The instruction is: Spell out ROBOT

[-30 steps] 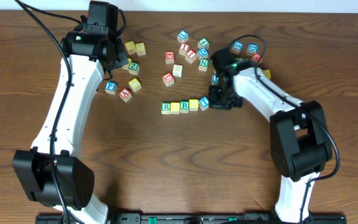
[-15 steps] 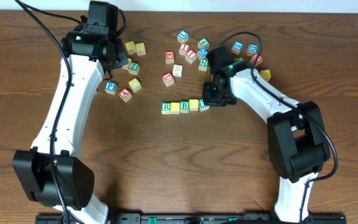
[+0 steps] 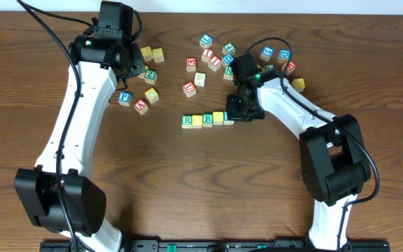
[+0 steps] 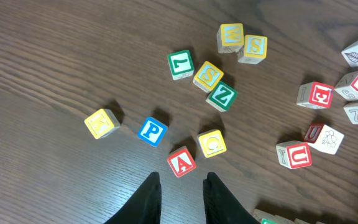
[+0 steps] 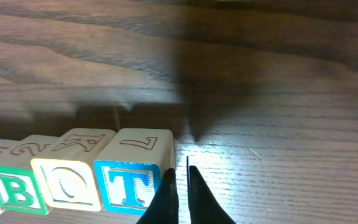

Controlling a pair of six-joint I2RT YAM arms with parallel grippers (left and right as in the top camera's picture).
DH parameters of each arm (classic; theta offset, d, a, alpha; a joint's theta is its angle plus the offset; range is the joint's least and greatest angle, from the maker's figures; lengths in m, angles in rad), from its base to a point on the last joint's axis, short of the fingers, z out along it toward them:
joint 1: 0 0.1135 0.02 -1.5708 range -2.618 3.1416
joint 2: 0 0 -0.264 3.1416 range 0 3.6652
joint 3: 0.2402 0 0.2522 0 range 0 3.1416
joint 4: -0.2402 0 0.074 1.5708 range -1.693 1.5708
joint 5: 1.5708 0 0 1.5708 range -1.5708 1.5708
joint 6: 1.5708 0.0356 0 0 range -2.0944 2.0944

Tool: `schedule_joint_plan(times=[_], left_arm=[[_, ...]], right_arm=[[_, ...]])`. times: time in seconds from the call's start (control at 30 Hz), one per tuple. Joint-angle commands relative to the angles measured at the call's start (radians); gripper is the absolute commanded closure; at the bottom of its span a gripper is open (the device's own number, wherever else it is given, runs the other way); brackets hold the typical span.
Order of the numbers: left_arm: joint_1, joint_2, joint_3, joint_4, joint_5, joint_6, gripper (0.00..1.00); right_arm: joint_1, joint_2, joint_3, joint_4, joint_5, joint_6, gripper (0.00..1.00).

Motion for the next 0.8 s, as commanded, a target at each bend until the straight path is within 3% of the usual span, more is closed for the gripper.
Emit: schedule_joint_plan(times=[0.0,0.4,0.77], left_arm=[[0.002,-0.005,-0.009,-0.008,0.016,0.003,0.77],[0.002,0.0,-0.009,-0.013,0.016,0.003,0.77],[0.002,0.0,-0.009,-0.014,0.016,0.004,0.77]], right_arm=[[0.009,-0.019,0.004,0.003,-0.025,-0.032,0.98],[-0.039,-0.054,0.086,-0.018,0.016,-0.059,0.93],[0.035,-0.013,0.108,0.143,-0.01,-0.031,0.93]])
